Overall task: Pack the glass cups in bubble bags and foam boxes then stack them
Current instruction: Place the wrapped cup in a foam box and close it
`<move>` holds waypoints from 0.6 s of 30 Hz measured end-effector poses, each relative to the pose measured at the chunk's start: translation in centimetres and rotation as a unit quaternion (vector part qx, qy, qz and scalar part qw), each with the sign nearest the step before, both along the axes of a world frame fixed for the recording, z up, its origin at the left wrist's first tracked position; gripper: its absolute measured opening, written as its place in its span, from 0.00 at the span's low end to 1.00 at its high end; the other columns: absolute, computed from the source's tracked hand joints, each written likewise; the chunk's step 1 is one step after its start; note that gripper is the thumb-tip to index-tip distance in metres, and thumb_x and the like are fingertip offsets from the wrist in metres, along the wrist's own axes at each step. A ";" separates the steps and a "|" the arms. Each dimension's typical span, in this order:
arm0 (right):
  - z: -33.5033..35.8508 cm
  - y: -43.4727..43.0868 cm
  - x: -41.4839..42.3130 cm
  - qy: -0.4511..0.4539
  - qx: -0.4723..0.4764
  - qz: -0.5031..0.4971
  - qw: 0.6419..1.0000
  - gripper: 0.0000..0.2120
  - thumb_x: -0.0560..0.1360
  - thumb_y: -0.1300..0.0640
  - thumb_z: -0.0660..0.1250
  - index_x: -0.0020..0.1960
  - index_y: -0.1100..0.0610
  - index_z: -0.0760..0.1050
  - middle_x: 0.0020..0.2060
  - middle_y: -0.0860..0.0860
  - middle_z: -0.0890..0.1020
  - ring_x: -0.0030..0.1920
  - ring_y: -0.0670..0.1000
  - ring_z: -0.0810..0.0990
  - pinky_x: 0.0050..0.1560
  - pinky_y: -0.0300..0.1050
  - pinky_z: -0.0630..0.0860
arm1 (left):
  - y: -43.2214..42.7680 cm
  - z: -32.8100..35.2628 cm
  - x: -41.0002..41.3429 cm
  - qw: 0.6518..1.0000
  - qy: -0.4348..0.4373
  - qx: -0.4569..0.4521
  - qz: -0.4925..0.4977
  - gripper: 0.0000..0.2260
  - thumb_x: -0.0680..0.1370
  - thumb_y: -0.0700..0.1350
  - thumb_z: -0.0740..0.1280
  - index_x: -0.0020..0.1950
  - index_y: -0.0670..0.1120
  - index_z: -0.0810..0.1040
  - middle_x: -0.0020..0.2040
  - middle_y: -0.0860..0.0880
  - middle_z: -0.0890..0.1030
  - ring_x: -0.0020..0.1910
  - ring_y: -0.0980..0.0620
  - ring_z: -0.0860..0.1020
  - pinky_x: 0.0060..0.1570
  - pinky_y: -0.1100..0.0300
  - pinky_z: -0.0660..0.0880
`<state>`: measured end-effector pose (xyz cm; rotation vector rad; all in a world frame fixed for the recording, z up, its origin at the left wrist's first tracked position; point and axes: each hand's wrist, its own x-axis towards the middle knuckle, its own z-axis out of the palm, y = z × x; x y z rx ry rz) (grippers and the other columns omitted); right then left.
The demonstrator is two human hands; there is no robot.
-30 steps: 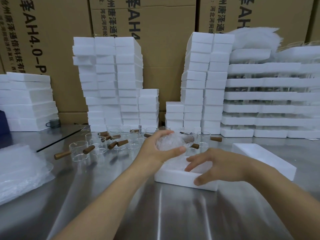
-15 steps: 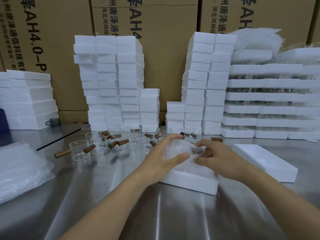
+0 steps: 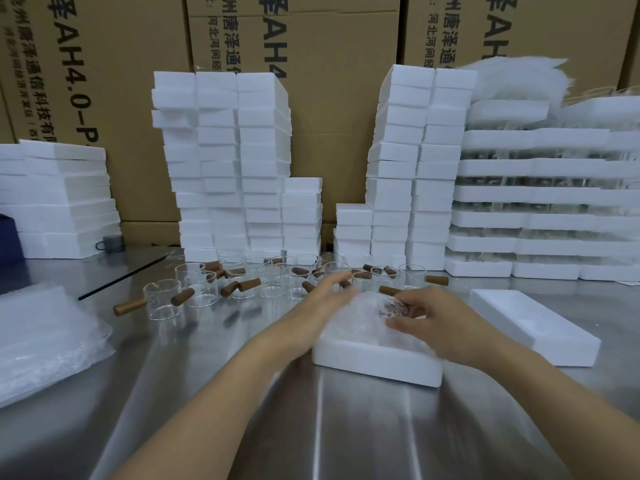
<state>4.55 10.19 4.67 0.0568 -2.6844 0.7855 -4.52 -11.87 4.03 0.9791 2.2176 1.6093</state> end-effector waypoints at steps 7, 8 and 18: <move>0.1 0.3 -0.2 0.068 0.051 0.005 0.996 0.11 0.80 0.52 0.72 0.46 0.60 0.81 0.40 0.52 0.84 0.45 0.46 0.79 0.45 0.37 0.70 | -1.4 -0.2 -0.5 0.998 -0.021 -0.047 0.034 0.21 0.81 0.30 0.63 0.68 0.50 0.81 0.63 0.51 0.85 0.62 0.56 0.82 0.61 0.63 0.78; 0.2 0.4 -0.1 0.073 0.056 0.002 0.996 0.11 0.80 0.51 0.72 0.46 0.59 0.81 0.40 0.52 0.84 0.45 0.45 0.79 0.45 0.37 0.71 | -1.5 -0.4 -0.6 0.998 -0.015 -0.049 0.037 0.21 0.81 0.30 0.64 0.68 0.49 0.81 0.62 0.51 0.85 0.64 0.54 0.82 0.65 0.60 0.77; 0.6 0.4 0.2 0.087 0.044 0.025 0.995 0.03 0.78 0.52 0.75 0.47 0.51 0.85 0.38 0.48 0.83 0.44 0.45 0.77 0.46 0.37 0.71 | -1.4 -1.0 -1.6 0.992 0.003 -0.075 0.106 0.04 0.76 0.35 0.75 0.50 0.37 0.84 0.43 0.43 0.84 0.42 0.48 0.81 0.51 0.46 0.82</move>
